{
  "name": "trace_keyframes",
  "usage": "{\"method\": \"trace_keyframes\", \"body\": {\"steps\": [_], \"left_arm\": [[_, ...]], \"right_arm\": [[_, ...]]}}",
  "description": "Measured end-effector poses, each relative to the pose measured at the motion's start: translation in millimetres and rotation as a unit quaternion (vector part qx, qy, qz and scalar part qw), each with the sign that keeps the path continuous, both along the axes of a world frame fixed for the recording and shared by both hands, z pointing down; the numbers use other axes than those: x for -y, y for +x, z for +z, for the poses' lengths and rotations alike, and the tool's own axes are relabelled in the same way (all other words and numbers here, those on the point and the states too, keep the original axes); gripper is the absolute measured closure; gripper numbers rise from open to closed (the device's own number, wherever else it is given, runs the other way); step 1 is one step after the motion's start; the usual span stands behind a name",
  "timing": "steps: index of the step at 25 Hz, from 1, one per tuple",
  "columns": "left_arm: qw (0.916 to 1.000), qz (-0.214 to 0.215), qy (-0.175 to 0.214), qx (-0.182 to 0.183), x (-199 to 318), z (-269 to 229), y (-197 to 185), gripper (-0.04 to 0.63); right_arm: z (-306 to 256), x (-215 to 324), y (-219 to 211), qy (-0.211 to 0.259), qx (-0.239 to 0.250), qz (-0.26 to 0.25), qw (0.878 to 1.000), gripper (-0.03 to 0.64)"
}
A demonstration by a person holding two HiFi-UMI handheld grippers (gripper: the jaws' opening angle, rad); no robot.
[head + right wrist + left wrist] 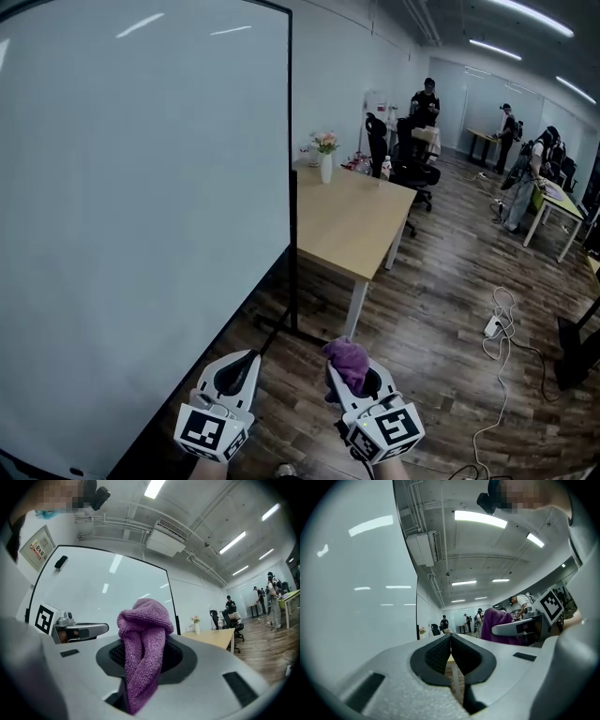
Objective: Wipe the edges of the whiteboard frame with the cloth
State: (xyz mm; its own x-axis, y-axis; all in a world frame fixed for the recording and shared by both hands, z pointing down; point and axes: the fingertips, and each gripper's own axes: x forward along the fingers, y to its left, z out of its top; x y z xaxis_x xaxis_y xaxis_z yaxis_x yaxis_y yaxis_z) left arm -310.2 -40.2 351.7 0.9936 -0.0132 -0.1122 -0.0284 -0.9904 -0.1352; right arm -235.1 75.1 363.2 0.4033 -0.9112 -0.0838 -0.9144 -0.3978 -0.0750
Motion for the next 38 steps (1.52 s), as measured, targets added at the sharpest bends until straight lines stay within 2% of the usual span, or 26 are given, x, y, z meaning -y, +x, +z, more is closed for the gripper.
{"method": "trace_keyframes", "body": {"steps": [6,14,20,32,38], "left_arm": [[1.0000,-0.002,-0.007,0.000,46,6,26,0.578],[1.0000,-0.003,-0.005,-0.001,78,7,38,0.578],[0.9999,-0.009,-0.004,-0.004,81,8,69,0.578],[0.9983,-0.054,-0.014,-0.017,70,-1,144,0.578],[0.9959,-0.086,-0.015,-0.022,70,-5,169,0.578]], "right_arm": [[3,48,28,0.001,0.004,-0.003,1.000,0.502],[3,80,35,0.005,0.003,-0.006,1.000,0.502],[7,85,64,0.004,0.001,-0.016,1.000,0.502],[-3,84,153,-0.003,-0.007,-0.061,0.998,0.502],[-10,87,187,-0.002,-0.012,-0.091,0.996,0.502]]}}
